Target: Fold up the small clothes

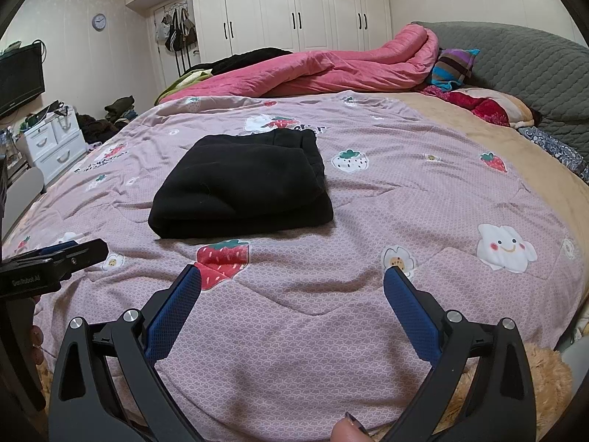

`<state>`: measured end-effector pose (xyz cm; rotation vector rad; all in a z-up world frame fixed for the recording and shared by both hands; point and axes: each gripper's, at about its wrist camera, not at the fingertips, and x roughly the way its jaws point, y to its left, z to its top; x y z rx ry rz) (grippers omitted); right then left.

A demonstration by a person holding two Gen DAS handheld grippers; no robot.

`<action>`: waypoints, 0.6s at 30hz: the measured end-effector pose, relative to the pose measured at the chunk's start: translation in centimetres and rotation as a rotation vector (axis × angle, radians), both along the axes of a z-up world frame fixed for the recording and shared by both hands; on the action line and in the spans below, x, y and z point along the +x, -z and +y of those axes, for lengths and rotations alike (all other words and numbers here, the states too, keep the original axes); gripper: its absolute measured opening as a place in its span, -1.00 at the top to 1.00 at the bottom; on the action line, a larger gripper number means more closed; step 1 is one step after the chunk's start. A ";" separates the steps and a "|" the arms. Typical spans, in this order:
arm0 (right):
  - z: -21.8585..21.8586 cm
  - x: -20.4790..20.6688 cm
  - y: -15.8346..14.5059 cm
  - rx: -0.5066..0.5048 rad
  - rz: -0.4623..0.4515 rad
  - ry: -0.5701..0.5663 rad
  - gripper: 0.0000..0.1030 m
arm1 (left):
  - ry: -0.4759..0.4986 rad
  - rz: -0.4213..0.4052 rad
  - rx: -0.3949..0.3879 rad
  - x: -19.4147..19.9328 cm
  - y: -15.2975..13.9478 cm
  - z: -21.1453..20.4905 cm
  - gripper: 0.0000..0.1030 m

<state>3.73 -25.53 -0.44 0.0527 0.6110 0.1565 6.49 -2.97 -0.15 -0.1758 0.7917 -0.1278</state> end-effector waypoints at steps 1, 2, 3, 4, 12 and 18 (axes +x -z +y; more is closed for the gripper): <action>0.0 0.0 0.0 0.000 0.001 0.000 -0.92 | 0.005 -0.005 -0.009 -0.1 0.0 0.0 -0.82; 0.0 0.0 0.0 0.000 0.002 0.000 -0.92 | 0.013 -0.008 -0.020 -0.1 0.0 0.0 -0.82; 0.0 0.0 0.0 -0.001 0.002 0.001 -0.92 | 0.018 -0.009 -0.029 -0.1 -0.1 0.1 -0.82; 0.1 0.0 0.0 -0.001 0.001 0.002 -0.92 | 0.027 -0.009 -0.041 -0.1 0.0 0.1 -0.82; -1.5 -1.1 -0.6 0.074 -0.003 0.039 -0.92 | -0.019 -0.008 -0.011 -0.3 0.0 1.1 -0.82; -8.6 -4.8 -3.2 0.098 -0.048 0.276 -0.92 | -0.156 0.031 -0.024 0.2 0.4 7.4 -0.82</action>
